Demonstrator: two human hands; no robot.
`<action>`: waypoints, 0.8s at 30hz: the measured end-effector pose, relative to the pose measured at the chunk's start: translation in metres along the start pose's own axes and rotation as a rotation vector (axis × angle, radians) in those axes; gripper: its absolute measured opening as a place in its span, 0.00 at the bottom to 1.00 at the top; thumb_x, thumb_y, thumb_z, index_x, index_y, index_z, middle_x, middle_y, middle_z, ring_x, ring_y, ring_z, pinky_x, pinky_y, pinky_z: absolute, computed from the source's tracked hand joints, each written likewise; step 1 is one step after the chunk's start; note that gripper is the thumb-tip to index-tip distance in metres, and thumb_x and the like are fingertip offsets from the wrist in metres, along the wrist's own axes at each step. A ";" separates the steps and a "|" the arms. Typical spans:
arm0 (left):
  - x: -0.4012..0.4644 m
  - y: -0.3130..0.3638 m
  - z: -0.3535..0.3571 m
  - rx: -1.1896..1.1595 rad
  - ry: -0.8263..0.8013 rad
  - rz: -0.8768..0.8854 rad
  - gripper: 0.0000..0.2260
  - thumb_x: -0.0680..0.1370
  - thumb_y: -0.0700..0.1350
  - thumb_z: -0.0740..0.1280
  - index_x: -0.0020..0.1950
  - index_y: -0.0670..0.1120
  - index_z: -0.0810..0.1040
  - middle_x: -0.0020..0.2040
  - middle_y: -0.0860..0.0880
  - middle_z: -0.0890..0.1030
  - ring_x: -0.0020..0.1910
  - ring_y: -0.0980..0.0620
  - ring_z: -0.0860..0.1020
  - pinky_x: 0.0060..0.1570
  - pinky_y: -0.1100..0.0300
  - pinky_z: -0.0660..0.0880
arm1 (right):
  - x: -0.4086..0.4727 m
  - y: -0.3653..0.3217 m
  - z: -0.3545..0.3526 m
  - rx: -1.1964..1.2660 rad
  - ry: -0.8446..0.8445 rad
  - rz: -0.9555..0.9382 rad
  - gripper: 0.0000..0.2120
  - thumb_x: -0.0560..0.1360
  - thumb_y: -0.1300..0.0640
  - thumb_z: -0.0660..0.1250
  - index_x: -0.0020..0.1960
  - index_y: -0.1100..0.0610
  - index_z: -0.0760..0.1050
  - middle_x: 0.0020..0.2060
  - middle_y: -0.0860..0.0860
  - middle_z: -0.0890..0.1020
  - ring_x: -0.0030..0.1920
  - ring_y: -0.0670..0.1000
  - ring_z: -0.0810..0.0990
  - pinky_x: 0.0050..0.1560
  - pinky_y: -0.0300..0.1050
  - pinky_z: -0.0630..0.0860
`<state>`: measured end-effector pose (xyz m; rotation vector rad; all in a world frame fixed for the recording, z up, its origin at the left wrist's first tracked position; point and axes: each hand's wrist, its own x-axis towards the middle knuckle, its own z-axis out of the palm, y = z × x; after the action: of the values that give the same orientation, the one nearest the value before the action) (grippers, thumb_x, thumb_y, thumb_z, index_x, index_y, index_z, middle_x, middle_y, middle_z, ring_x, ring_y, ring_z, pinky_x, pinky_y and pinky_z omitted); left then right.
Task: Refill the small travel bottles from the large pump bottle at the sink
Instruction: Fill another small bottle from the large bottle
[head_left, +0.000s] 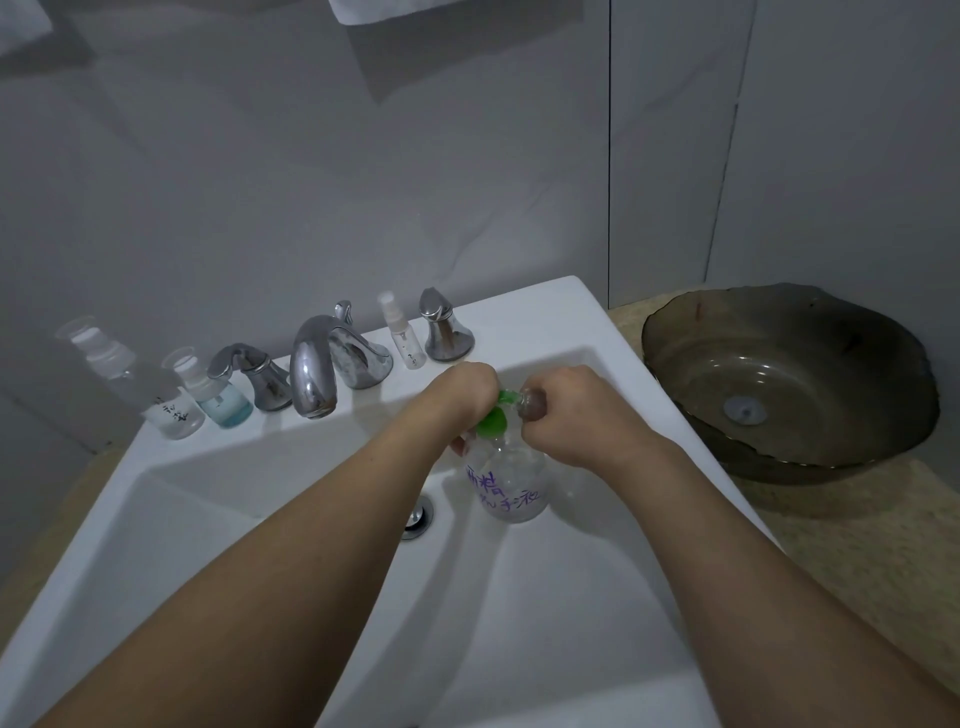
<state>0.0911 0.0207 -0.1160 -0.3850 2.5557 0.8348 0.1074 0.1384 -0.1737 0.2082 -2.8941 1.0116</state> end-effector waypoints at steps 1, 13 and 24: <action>-0.001 0.000 0.000 0.009 -0.002 0.007 0.13 0.79 0.35 0.51 0.38 0.38 0.70 0.56 0.33 0.80 0.52 0.34 0.81 0.30 0.54 0.73 | 0.000 0.000 0.000 -0.002 -0.001 0.003 0.01 0.68 0.59 0.65 0.38 0.54 0.75 0.38 0.51 0.78 0.41 0.56 0.77 0.38 0.43 0.72; 0.004 -0.007 -0.012 -0.049 -0.122 -0.076 0.16 0.72 0.53 0.55 0.45 0.44 0.77 0.49 0.44 0.83 0.46 0.39 0.82 0.54 0.45 0.69 | -0.001 -0.004 -0.004 0.033 -0.004 0.001 0.07 0.67 0.60 0.66 0.34 0.50 0.72 0.34 0.47 0.77 0.40 0.54 0.78 0.38 0.41 0.70; 0.000 0.000 -0.006 -0.030 -0.071 -0.025 0.12 0.80 0.41 0.51 0.48 0.39 0.72 0.55 0.39 0.81 0.47 0.38 0.80 0.27 0.58 0.65 | -0.001 -0.004 -0.004 0.030 0.011 -0.010 0.04 0.68 0.60 0.66 0.37 0.52 0.74 0.35 0.48 0.77 0.40 0.54 0.77 0.37 0.40 0.68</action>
<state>0.0896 0.0174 -0.1115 -0.3892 2.4710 0.8631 0.1095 0.1381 -0.1686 0.2179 -2.8662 1.0524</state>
